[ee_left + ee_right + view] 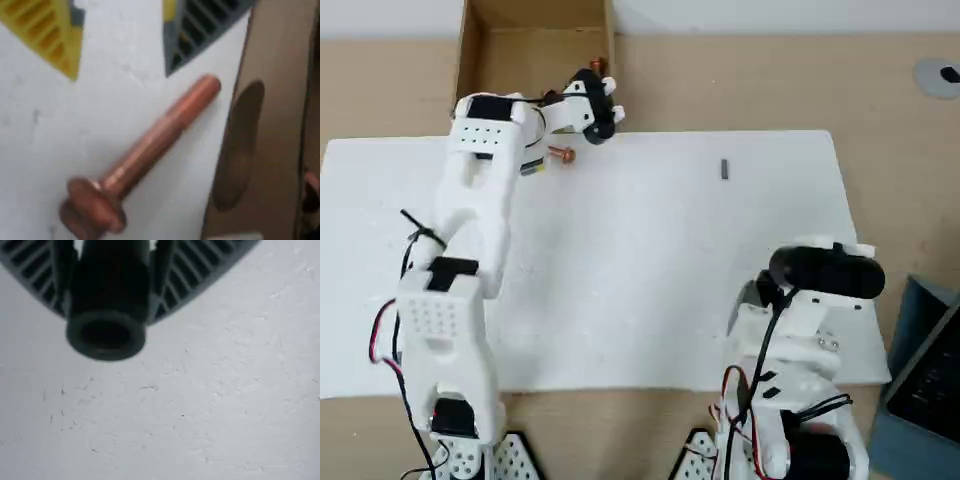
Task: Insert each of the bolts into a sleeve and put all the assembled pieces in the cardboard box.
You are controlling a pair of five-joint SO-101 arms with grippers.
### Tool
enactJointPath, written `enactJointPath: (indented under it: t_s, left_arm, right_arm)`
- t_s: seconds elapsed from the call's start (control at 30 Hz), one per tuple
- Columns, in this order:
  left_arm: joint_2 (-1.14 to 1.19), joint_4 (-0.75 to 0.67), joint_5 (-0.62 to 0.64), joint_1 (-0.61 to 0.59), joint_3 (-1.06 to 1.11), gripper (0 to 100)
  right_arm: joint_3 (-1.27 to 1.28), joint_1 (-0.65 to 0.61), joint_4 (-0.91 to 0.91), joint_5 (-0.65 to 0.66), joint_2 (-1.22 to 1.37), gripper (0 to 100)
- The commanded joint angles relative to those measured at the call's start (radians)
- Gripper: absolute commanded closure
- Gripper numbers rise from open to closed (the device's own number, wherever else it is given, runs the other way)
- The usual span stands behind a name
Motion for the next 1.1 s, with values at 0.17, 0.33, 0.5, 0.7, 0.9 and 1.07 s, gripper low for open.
enactJointPath:
  t_s: [0.17, 0.33, 0.5, 0.7, 0.9, 1.07]
  left_arm:
    - [0.116, 0.003, -0.009, 0.015, -0.249, 87]
    - [0.159, 0.005, -0.009, 0.038, -0.276, 87]
    - [0.17, 0.005, -0.009, 0.051, -0.269, 88]
    - [0.208, 0.005, -0.011, 0.048, -0.275, 88]
    - [0.248, 0.002, -0.011, 0.048, -0.276, 88]
    - [0.272, -0.005, -0.012, 0.052, -0.276, 88]
  right_arm:
    - [0.001, -0.012, -0.026, -0.011, -0.012, 98.9]
    - [0.001, -0.012, -0.026, -0.011, -0.008, 98.9]
    - [0.001, -0.012, -0.026, -0.011, -0.008, 98.9]
    - [0.001, -0.012, -0.026, -0.011, -0.008, 98.9]
    - [0.001, -0.012, -0.026, -0.011, -0.007, 98.9]
    - [0.001, -0.012, -0.026, -0.011, -0.007, 98.9]
